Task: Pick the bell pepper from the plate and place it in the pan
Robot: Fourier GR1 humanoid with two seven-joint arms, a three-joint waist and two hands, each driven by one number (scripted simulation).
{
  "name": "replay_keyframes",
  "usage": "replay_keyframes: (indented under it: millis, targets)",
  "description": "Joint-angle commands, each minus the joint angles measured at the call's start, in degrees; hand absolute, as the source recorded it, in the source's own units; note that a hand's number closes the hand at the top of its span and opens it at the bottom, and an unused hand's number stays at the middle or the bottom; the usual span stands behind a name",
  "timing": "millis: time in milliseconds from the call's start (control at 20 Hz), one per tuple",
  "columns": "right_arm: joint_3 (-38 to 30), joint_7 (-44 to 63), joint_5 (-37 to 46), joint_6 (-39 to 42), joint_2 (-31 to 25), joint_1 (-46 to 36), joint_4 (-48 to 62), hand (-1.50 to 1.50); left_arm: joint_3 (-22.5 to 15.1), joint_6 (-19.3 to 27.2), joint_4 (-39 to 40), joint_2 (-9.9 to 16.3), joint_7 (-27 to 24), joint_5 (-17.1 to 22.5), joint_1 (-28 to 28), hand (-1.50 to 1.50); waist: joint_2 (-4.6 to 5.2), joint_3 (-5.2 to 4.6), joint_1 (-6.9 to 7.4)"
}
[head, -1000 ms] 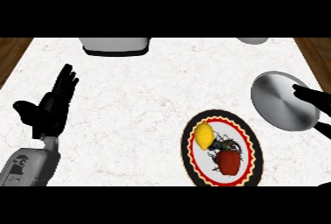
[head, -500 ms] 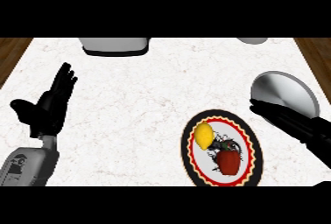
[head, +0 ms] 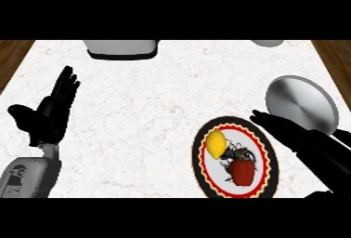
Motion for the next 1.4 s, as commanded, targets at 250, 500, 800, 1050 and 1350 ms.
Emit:
replay_keyframes:
  millis: [250, 500, 800, 1050, 1350]
  targets:
    - [-3.1, -3.3, 6.1, 4.2, 1.8, 0.9, 6.3, -1.5, -0.6, 0.0, -4.9, -2.2, 2.2, -2.9, 3.1, 0.0, -0.03, 0.02, 0.05]
    - [0.1, -8.9, 10.4, 5.5, 3.7, 1.4, 11.5, -1.5, 1.7, -2.9, -1.1, -2.0, -0.5, -2.1, 1.8, 0.0, 0.0, 0.02, -0.02]
    - [4.9, -14.1, 19.2, 2.7, 7.0, 0.6, 17.9, -1.5, 0.2, 0.6, -1.7, -4.7, 2.9, -5.8, -1.4, 0.0, 0.06, 0.04, 0.06]
    - [4.9, -5.1, 20.3, 8.7, 12.2, -1.9, 13.8, -1.5, 2.2, -3.5, -4.0, -4.4, 0.7, -4.3, 3.4, 0.0, -0.01, 0.01, 0.08]
    - [7.3, -7.4, 28.2, 8.9, 8.6, -1.6, 17.0, -1.5, 3.2, -3.7, -3.0, -4.3, 0.7, -4.5, 2.0, 0.0, -0.01, 0.01, 0.08]
